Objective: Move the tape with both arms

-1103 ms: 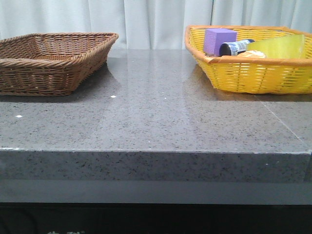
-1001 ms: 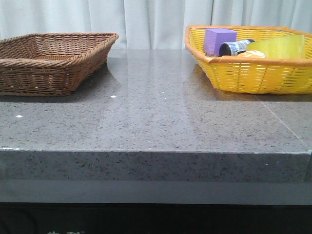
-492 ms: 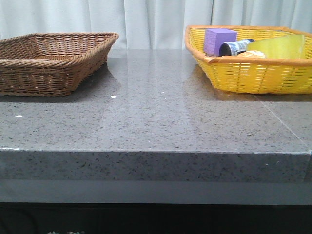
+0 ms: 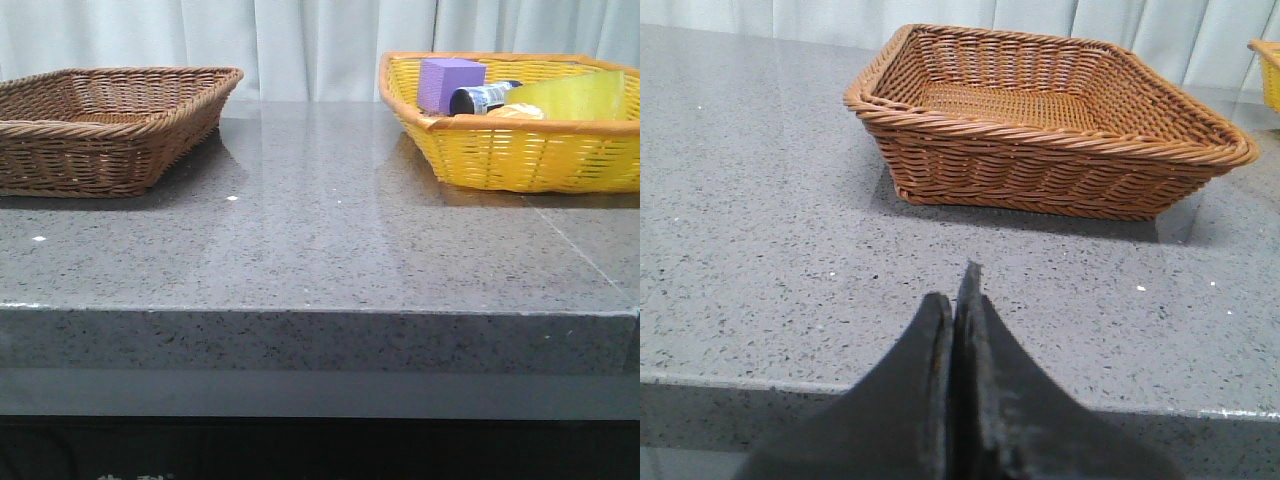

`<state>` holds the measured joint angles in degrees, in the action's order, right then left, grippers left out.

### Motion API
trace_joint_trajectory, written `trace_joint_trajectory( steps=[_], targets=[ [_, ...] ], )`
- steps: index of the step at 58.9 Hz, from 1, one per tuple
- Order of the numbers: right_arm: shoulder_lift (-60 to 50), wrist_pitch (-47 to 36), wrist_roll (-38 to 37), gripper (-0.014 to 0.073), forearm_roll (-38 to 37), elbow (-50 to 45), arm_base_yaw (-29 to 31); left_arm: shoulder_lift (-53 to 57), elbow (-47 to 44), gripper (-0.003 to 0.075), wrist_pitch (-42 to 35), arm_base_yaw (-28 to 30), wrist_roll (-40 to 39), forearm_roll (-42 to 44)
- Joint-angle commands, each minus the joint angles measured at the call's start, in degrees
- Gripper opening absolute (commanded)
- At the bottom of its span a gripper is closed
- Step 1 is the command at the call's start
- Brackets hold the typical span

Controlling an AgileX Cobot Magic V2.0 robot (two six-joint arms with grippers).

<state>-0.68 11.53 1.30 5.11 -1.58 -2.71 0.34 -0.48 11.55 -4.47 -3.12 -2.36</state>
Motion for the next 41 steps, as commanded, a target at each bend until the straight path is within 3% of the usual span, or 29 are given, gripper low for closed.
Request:
trace_joint_trajectory(
  steps=[1,21,30,41],
  targets=[
    [-1.43,-4.69,0.2,-0.0067,-0.24,1.49,0.25,1.07,-2.28,-0.002,-5.29,0.16,-0.45,-0.54],
    [-1.43,-6.77,0.2,-0.0067,-0.24,1.89,0.25,1.07,-1.3,-0.002,-9.32,0.16,-0.45,-0.54],
    [-1.08,-4.68,0.2,-0.0066,-0.24,7.97,0.25,-0.73,5.3,-0.002,-8.72,0.16,-0.45,-0.43],
    [4.63,-1.42,-0.04,-0.0058,-0.24,19.52,0.25,-10.79,17.22,-0.002,-4.03,0.16,-0.45,1.53]
  ],
)
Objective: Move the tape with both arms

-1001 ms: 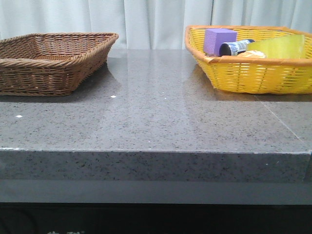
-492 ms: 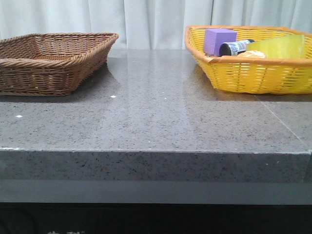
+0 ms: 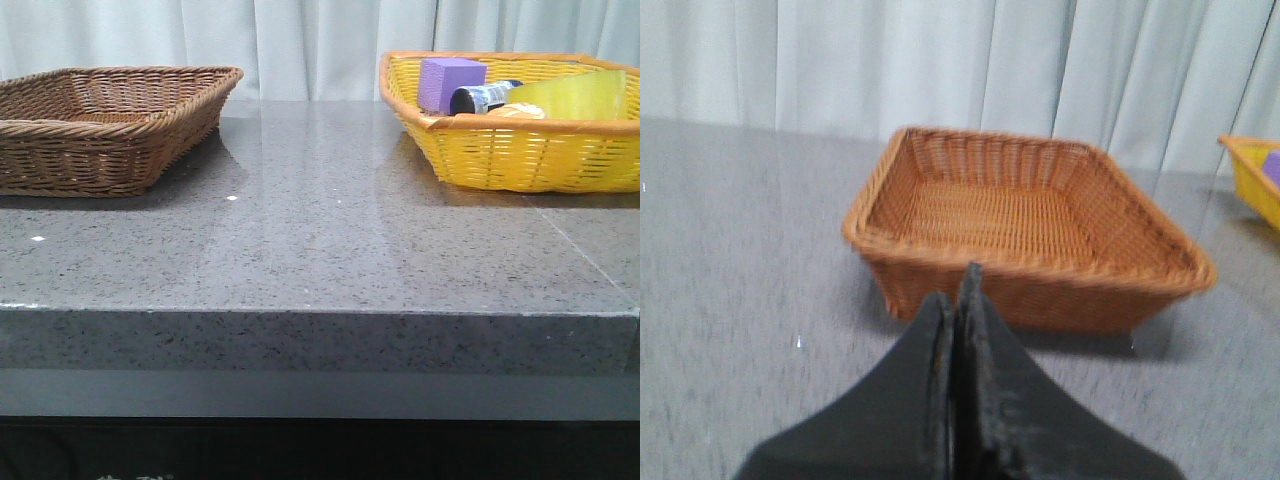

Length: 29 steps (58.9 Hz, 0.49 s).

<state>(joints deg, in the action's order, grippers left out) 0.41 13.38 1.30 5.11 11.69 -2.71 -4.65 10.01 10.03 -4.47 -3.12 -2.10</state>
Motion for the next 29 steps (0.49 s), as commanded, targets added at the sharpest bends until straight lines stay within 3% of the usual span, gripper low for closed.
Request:
trace_joint_trajectory(
  steps=[1,12,23,29],
  targets=[
    [4.24,-3.27,-0.07,-0.0058,-0.19,7.09,0.25,-7.41,7.61,-0.002,-2.39,0.16,-0.45,1.48],
    [14.69,1.41,-0.35,-0.0058,0.04,16.73,0.25,-19.47,16.58,-0.002,-2.64,0.16,-0.45,2.1],
    [20.69,2.47,-0.35,-0.0055,0.04,18.34,0.25,-22.8,18.11,-0.0019,-4.27,0.16,-0.45,2.1],
    [21.12,1.99,-0.35,0.0018,0.04,18.34,0.25,-22.68,18.11,0.0013,-4.36,0.16,-0.45,2.1]
  ],
)
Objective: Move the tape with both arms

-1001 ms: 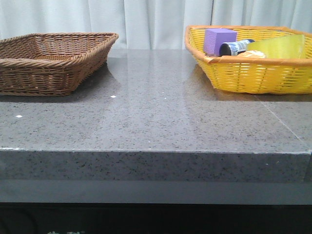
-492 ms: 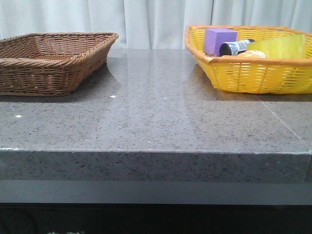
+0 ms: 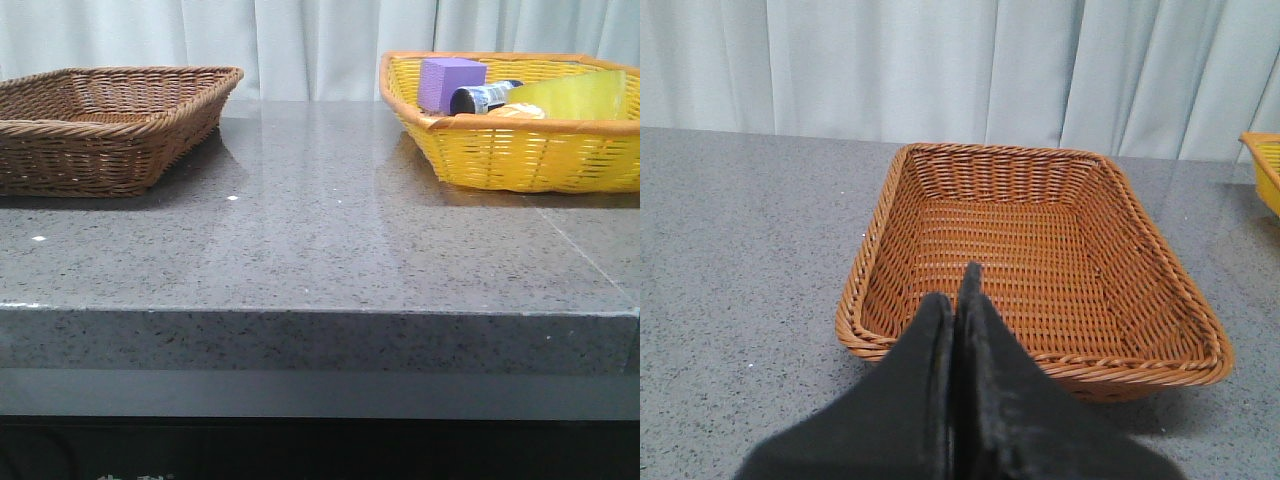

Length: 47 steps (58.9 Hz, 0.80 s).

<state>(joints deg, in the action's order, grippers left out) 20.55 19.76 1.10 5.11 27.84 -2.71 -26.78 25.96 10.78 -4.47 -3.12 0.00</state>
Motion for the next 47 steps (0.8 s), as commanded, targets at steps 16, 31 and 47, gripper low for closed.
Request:
trace_joint_trajectory(
  steps=[16,31,47],
  targets=[
    [1.27,-11.43,-0.09,0.0615,0.05,2.2,0.25,-0.55,2.16,0.0606,-5.11,0.16,-0.45,0.0],
    [16.37,-7.48,-0.65,0.0595,2.56,14.12,0.5,-0.55,2.16,0.0617,-5.52,0.16,-0.45,0.0],
    [44.58,10.21,-6.89,0.059,3.19,42.45,5.97,-0.55,2.16,0.0618,-5.52,0.16,-0.45,0.0]
  ],
)
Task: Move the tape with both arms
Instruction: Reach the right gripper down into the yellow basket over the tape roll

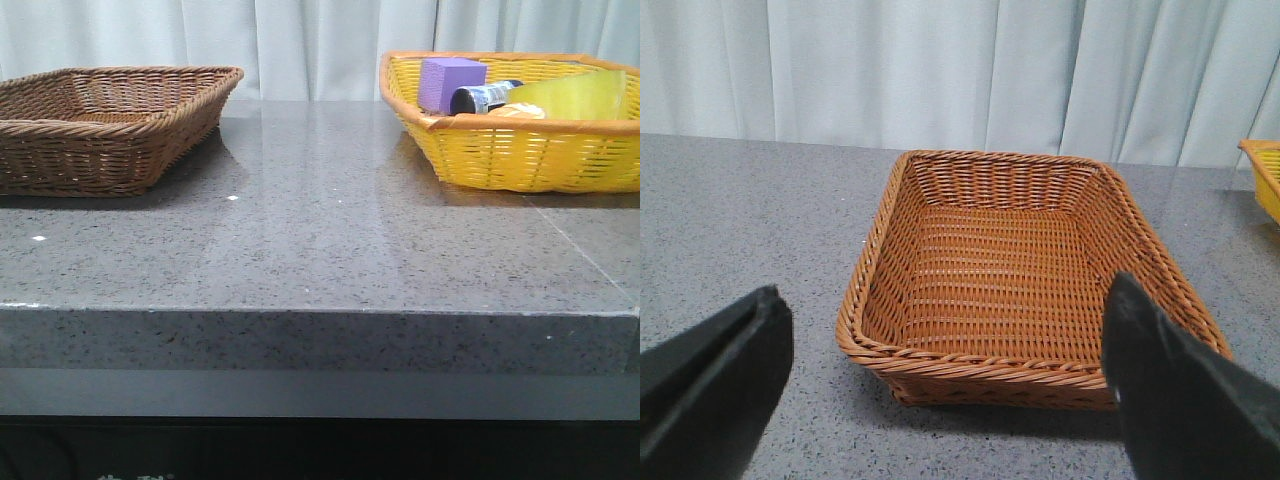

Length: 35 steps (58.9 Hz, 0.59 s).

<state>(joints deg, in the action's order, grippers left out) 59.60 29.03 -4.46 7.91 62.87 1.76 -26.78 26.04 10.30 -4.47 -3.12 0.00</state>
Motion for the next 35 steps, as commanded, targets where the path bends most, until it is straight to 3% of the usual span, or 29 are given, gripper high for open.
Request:
trace_joint_trajectory(
  steps=[1,22,35],
  targets=[
    [6.83,2.1,-1.39,0.059,0.39,9.4,1.66,-0.55,2.08,0.0618,-5.04,0.16,-0.45,0.0],
    [38.86,20.91,-4.0,0.059,-2.01,43.01,1.79,-0.55,2.08,0.0618,-5.04,0.16,-0.45,0.0],
    [49.79,25.02,-7.18,0.059,-5.0,53.69,1.79,-0.55,2.08,0.0618,-5.04,0.16,-0.45,0.0]
  ],
)
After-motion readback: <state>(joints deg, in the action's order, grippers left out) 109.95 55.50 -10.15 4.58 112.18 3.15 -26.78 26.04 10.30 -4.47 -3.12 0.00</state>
